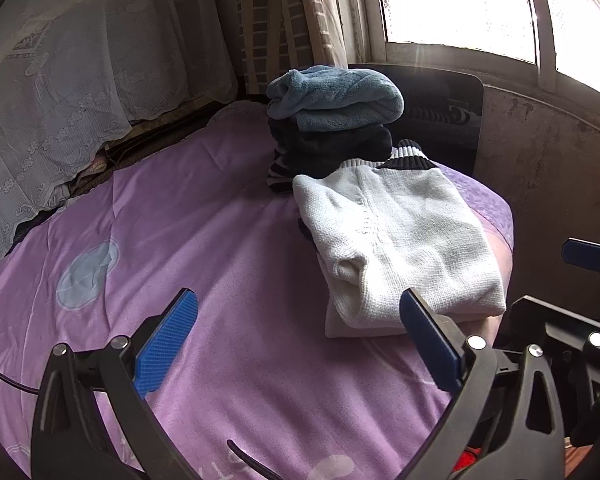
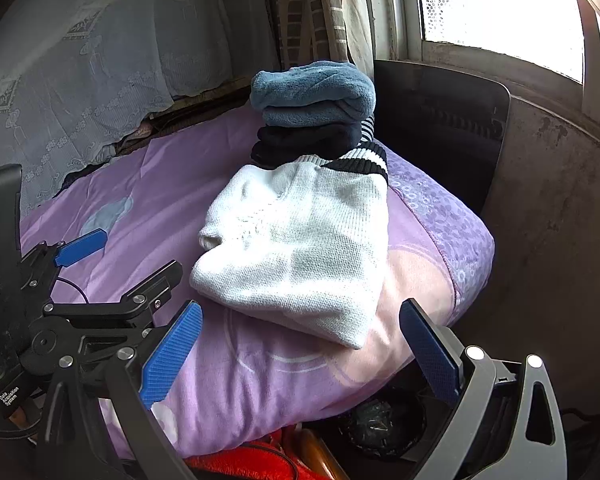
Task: Fold small clothes
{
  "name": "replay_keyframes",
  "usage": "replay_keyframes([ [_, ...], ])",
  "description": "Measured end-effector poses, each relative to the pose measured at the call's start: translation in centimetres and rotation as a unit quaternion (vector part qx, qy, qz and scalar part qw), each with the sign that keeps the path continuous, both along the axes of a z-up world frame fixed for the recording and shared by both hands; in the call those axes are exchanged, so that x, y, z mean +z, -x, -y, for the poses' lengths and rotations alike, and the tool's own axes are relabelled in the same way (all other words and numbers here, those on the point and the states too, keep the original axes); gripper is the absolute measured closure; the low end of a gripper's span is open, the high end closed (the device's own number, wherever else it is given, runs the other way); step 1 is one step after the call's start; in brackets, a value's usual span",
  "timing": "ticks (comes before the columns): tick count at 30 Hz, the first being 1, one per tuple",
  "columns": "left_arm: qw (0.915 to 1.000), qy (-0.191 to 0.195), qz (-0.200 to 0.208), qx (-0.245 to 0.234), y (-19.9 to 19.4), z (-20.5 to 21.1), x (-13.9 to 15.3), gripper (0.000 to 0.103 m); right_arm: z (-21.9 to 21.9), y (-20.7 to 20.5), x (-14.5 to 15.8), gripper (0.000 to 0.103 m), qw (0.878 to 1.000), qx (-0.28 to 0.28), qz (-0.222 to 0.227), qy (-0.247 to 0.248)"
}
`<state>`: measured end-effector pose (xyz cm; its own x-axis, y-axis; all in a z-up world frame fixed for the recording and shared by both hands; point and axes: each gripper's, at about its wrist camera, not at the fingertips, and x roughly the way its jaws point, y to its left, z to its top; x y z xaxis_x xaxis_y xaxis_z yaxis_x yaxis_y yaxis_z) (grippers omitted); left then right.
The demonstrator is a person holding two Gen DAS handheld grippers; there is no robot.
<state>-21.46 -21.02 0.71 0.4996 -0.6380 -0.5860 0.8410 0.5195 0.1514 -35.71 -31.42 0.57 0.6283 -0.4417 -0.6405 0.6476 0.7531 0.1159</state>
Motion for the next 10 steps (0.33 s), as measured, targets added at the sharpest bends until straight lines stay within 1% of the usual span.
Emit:
replay_keyframes([
  [2,0.9998,-0.001,0.018,0.007,0.35,0.10,0.04,0.005,-0.01,0.01,0.00,0.004,1.000,0.000,0.000,0.000],
  [4,0.9995,-0.003,0.026,0.016,0.50,0.16,0.06,0.005,0.00,-0.03,-0.01,0.004,1.000,0.000,-0.001,0.000],
  [10,0.9996,-0.005,0.020,0.017,0.18,0.17,0.04,0.005,-0.04,-0.05,-0.02,0.004,1.000,0.001,0.000,0.000],
])
